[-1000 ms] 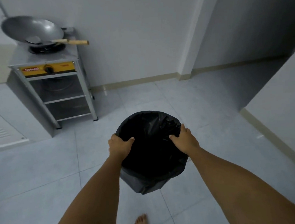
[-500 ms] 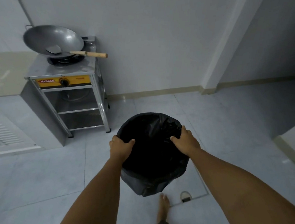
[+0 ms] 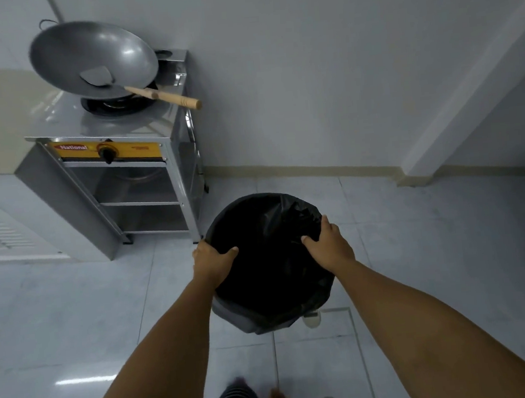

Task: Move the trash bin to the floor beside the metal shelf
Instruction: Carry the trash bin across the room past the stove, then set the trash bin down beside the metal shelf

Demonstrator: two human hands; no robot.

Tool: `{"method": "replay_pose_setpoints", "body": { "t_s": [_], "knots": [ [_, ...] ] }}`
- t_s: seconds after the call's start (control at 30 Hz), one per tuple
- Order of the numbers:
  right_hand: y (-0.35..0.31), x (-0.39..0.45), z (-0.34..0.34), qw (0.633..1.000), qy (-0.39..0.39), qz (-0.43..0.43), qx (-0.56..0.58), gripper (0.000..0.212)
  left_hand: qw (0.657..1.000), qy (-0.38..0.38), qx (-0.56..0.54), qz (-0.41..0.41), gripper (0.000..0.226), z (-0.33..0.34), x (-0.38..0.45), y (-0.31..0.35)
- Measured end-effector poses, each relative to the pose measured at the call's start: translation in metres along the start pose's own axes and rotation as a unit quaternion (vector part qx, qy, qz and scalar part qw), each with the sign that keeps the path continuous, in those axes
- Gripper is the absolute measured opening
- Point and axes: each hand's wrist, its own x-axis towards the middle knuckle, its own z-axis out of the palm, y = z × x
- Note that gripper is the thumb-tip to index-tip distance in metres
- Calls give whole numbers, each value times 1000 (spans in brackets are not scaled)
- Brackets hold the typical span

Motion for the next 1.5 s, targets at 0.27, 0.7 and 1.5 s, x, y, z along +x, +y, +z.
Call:
{"method": "replay_pose_setpoints", "body": {
  "t_s": [0.27, 0.7, 1.5],
  "knots": [
    [-30, 130, 7, 1000, -23, 12, 9, 87, 1000, 12, -10, -22, 92, 18, 122, 39],
    [-59, 366, 95, 996, -56, 53, 36, 87, 996, -9, 27, -79, 90, 51, 372, 54],
    [55, 608, 356, 998, -52, 12, 33, 88, 993, 35, 32, -112, 78, 195, 626, -130]
  ]
}}
